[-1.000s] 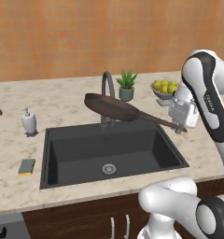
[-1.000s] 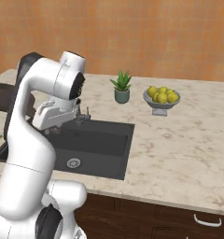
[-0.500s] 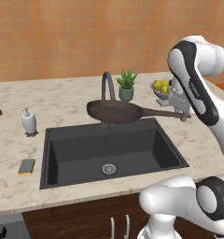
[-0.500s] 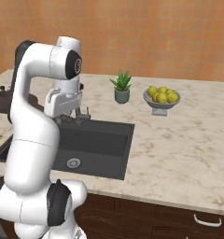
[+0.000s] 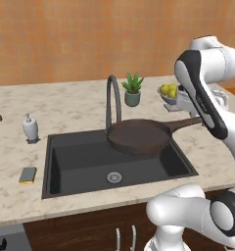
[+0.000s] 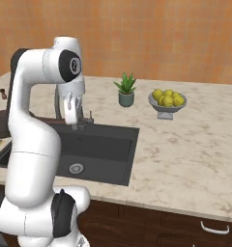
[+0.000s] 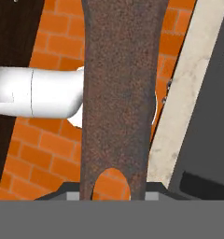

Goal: Pick the pan and sponge and place them into the sink. Then turn on the water.

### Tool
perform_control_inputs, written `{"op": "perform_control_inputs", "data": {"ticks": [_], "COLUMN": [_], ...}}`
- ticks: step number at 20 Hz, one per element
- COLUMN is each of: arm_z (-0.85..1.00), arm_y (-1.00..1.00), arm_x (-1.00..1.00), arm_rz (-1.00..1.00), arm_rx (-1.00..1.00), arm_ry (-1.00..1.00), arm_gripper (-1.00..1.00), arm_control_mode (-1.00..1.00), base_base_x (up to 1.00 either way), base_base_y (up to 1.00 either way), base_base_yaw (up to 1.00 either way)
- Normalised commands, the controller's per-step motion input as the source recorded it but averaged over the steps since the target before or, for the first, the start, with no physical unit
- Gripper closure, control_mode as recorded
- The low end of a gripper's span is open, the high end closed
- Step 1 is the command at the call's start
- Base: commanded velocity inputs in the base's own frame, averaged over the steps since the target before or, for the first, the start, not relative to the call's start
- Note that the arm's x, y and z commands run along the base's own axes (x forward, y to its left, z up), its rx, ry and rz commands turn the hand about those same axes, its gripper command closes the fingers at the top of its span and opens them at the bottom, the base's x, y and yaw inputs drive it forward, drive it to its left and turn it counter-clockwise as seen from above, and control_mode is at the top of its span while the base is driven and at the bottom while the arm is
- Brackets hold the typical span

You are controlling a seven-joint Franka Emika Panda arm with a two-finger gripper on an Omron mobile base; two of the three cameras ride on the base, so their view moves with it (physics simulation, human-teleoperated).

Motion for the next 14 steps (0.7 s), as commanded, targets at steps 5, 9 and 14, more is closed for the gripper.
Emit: {"op": "perform_control_inputs", "data": {"ticks": [5,9,14], "arm_z": [-0.32,-0.37,-0.43], "arm_y": [-0.13,-0.13,-0.19], "arm_x": [-0.04,0.08,0.0], "arm_rz": [0.26,0.0,0.0], "arm_rx": [-0.02,-0.02,0.0], "arm_ry": [0.04,0.0,0.0], "arm_gripper": [1.0,1.0,1.0], "arm_control_mode": [-1.0,-1.0,-1.0], "base_base_x": [0.0,0.0,0.0], "base_base_y": [0.0,0.0,0.0], "base_base_yaw": [0.0,0.0,0.0]}}
